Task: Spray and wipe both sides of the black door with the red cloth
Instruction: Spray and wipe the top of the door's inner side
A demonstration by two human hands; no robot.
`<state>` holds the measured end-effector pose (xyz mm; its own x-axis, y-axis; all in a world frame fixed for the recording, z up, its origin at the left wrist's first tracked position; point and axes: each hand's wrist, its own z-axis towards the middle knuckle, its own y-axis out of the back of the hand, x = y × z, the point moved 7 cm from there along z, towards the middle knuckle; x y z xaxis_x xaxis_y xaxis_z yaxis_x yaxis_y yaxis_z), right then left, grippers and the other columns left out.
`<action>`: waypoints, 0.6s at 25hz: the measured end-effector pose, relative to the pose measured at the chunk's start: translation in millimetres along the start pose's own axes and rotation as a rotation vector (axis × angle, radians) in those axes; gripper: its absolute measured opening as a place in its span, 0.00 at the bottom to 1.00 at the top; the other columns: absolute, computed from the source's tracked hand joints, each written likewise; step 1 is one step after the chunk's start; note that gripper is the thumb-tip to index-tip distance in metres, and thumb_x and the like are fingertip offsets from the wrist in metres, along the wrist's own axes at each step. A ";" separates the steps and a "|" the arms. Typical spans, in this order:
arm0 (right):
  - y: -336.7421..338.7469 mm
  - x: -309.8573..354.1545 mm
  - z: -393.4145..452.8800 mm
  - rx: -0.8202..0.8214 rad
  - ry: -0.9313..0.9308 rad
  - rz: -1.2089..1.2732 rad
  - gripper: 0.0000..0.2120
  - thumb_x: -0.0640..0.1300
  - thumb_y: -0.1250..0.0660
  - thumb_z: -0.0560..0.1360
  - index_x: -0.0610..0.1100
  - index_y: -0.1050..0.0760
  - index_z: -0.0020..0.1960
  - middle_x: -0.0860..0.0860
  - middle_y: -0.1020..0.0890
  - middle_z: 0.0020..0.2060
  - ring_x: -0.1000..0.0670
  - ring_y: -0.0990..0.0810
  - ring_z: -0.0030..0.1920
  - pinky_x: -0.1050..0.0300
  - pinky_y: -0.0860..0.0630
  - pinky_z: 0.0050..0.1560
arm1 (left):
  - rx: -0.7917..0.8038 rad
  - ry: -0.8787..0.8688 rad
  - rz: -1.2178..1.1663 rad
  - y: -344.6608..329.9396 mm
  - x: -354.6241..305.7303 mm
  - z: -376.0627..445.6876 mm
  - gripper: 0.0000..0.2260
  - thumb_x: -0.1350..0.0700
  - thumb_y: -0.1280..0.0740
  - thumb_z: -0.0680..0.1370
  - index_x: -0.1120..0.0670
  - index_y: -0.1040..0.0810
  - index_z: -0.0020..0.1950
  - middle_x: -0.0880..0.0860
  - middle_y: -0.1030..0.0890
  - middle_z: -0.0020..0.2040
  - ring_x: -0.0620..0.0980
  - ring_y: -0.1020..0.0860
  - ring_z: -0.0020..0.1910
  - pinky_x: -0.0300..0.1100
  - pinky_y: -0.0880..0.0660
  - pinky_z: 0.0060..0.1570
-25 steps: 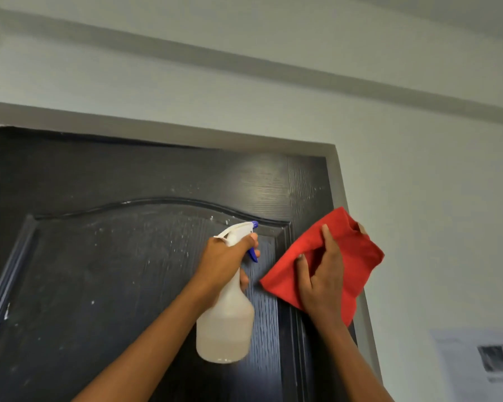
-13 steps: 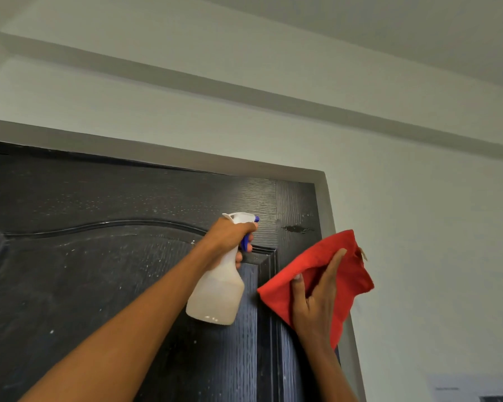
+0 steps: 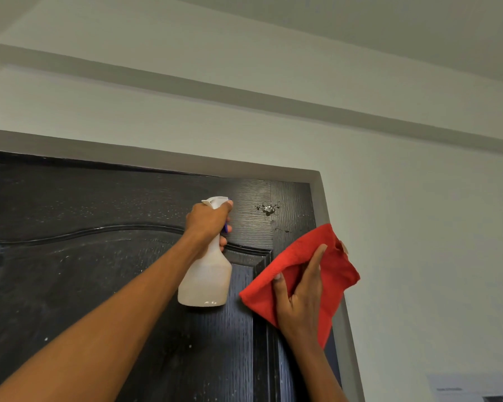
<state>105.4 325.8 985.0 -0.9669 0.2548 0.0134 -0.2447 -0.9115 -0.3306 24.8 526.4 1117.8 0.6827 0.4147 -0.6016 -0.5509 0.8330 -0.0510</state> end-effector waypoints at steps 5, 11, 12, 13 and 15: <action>0.8 1.9 -5.3 -0.001 -0.017 -0.007 0.43 0.64 0.41 0.79 0.63 0.68 0.80 0.53 0.52 0.84 0.42 0.44 0.81 0.39 0.45 0.79 | -0.052 0.054 0.119 30.9 9.4 -8.4 0.19 0.43 0.32 0.79 0.60 0.20 0.44 0.58 0.20 0.32 0.52 0.26 0.22 0.41 0.27 0.25; 9.8 -5.6 -38.9 0.024 -0.063 -0.027 0.43 0.65 0.42 0.78 0.62 0.68 0.81 0.48 0.49 0.83 0.41 0.43 0.80 0.38 0.45 0.79 | 0.033 0.223 0.238 62.2 36.2 -45.3 0.19 0.43 0.33 0.80 0.60 0.19 0.50 0.60 0.15 0.41 0.52 0.25 0.25 0.41 0.26 0.27; 10.1 -4.5 -45.0 0.033 -0.063 -0.035 0.43 0.68 0.43 0.79 0.62 0.68 0.81 0.48 0.50 0.84 0.41 0.44 0.80 0.38 0.46 0.79 | 0.012 0.225 0.247 67.9 38.1 -51.5 0.19 0.43 0.33 0.80 0.60 0.19 0.48 0.60 0.16 0.39 0.52 0.25 0.26 0.42 0.26 0.28; 9.7 -2.8 -49.7 0.042 -0.058 -0.043 0.43 0.70 0.45 0.79 0.61 0.69 0.81 0.49 0.51 0.84 0.42 0.44 0.81 0.39 0.47 0.80 | 0.015 0.230 0.249 71.0 40.3 -56.3 0.19 0.43 0.33 0.80 0.60 0.19 0.47 0.59 0.18 0.37 0.52 0.26 0.26 0.42 0.26 0.29; 6.8 1.3 -57.4 0.051 -0.047 -0.060 0.42 0.72 0.47 0.79 0.60 0.69 0.81 0.52 0.53 0.84 0.42 0.45 0.81 0.41 0.48 0.80 | 0.113 0.271 0.255 70.6 44.7 -68.8 0.19 0.43 0.33 0.80 0.60 0.20 0.47 0.58 0.19 0.35 0.51 0.27 0.25 0.42 0.27 0.30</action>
<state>106.7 338.5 928.5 -0.9524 0.2952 0.0763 -0.3046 -0.9105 -0.2795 -16.6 578.5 1032.4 0.3707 0.5143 -0.7733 -0.6200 0.7570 0.2062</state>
